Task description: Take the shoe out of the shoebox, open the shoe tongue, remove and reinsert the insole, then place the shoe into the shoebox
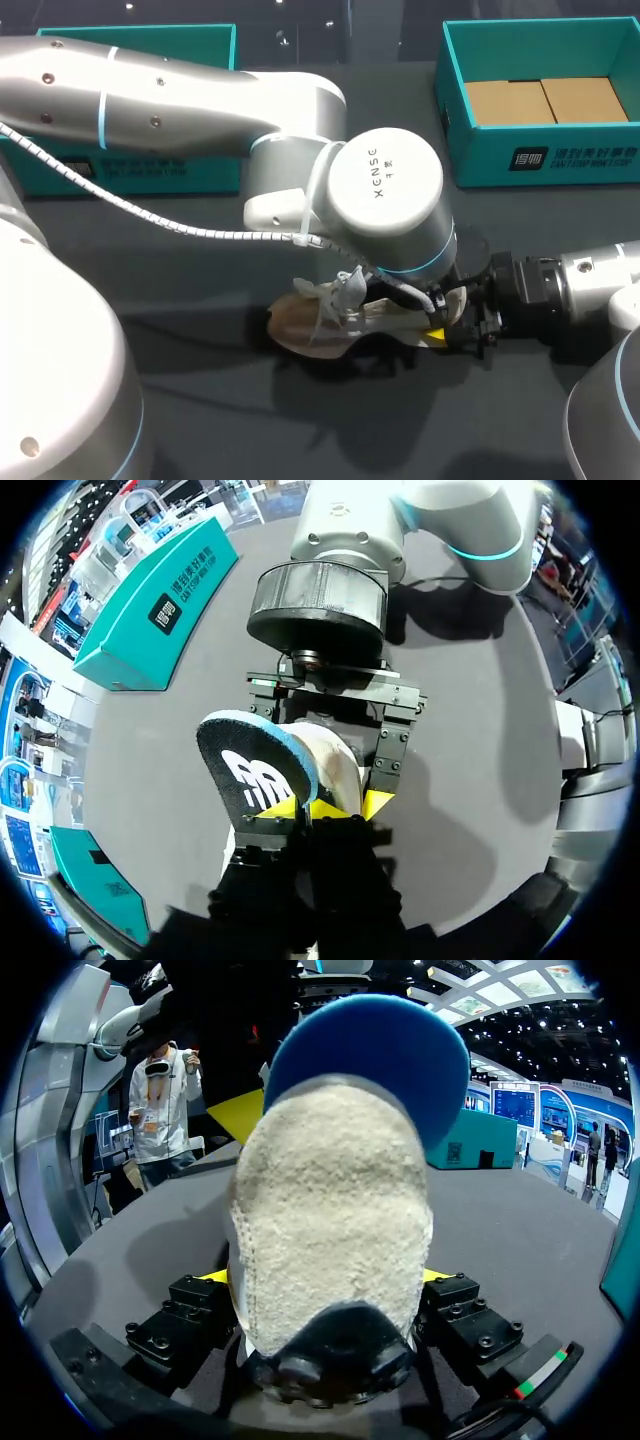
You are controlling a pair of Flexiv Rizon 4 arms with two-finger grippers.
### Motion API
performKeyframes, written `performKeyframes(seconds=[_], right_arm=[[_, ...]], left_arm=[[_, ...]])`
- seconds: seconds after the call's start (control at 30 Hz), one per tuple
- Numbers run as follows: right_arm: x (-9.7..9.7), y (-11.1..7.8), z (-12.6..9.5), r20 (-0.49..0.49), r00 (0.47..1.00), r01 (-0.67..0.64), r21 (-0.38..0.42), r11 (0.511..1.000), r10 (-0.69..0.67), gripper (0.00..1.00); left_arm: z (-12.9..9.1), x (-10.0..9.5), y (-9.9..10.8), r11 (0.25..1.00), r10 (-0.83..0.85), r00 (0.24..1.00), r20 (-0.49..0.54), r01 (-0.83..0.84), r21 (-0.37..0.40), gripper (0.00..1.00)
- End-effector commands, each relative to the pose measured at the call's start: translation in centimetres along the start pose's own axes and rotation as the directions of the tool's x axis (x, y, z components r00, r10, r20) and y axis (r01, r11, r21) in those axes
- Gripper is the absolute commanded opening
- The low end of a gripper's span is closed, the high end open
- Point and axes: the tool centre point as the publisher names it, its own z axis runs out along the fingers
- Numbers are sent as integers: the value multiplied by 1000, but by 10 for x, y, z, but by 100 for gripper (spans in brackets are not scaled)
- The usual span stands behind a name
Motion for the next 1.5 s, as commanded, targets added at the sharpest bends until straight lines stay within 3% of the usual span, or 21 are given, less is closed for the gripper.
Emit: performKeyframes(seconds=[0.03, 0.5, 0.73, 0.83, 1.33, 1.5], right_arm=[[1, 1, 1, 0, 1000, 0, 4, 1000, 0, 0], [1, 1, 1, 0, 1000, 0, 4, 1000, 0, 0], [1, 1, 1, 0, 1000, 0, 4, 1000, 0, 0], [1, 1, 1, 0, 1000, 0, 4, 1000, 0, 0], [1, 1, 1, 0, 1000, 0, 4, 1000, 0, 0], [1, 1, 1, 0, 1000, 0, 4, 1000, 0, 0]], left_arm=[[-12, -2, 11, 999, 2, 1000, -27, -1, 35, 0], [-26, -6, 6, 995, 21, 997, -81, -12, 101, 0], [-24, -19, -5, 989, 95, 963, -251, -61, 138, 0], [-19, -24, -8, 990, 87, 961, -261, -54, 131, 0], [-26, -22, -19, 988, 64, 972, -226, -29, 154, 0], [-31, -18, -25, 986, 49, 984, -172, -20, 165, 0]])
